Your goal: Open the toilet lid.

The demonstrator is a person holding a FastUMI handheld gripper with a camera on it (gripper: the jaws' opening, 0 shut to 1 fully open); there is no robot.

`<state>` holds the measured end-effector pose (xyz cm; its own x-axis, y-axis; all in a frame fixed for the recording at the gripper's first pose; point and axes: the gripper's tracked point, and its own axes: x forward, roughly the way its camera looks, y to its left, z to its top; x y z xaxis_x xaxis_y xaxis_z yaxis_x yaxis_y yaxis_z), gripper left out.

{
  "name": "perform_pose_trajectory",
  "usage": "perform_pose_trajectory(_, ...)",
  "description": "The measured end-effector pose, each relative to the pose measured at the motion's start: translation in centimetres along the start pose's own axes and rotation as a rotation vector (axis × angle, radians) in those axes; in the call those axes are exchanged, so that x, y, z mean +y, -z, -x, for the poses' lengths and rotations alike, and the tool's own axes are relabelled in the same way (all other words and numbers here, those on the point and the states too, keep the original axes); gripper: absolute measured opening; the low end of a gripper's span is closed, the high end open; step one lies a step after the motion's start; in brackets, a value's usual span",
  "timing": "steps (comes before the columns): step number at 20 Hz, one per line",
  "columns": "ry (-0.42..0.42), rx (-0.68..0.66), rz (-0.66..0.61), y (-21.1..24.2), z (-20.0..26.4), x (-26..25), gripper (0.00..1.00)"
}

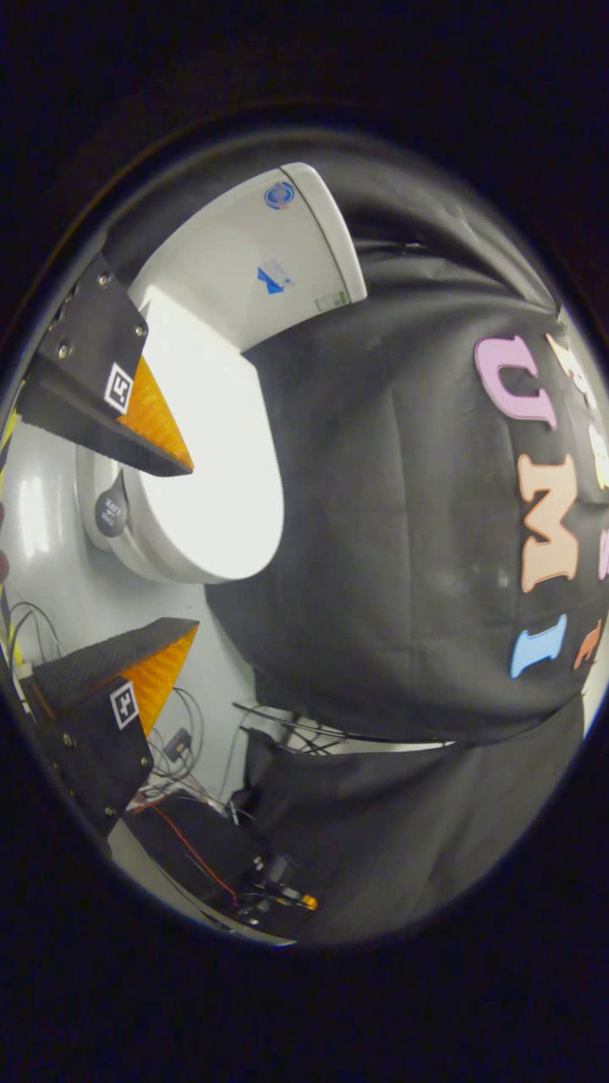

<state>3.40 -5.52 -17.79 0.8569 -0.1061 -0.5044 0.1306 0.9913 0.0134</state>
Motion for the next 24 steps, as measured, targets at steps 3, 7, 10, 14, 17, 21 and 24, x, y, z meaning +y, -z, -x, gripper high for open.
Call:
perform_pose_trajectory(3, -0.01, 0.145, -0.071, 4.8, -1.8, 0.2, 0.99)
perform_pose_trajectory(7, 0.007, 0.25, -0.222, 8.0, -4.4, -0.9, 0.98)
perform_pose_trajectory(10, -0.021, 0.297, -0.402, 9.2, -5.5, -1.1, 0.83)
perform_pose_trajectory(14, -0.076, 0.36, -0.61, 10.9, -6.8, -0.5, 0.83)
perform_pose_trajectory(17, -0.164, 0.382, -0.748, 10.4, -7.0, 1.1, 0.67)
perform_pose_trajectory(21, -0.208, 0.359, -0.837, 9.4, -7.8, 1.4, 0.33)
perform_pose_trajectory(24, -0.215, 0.332, -0.769, 8.9, -5.9, 0.5, 0.17)
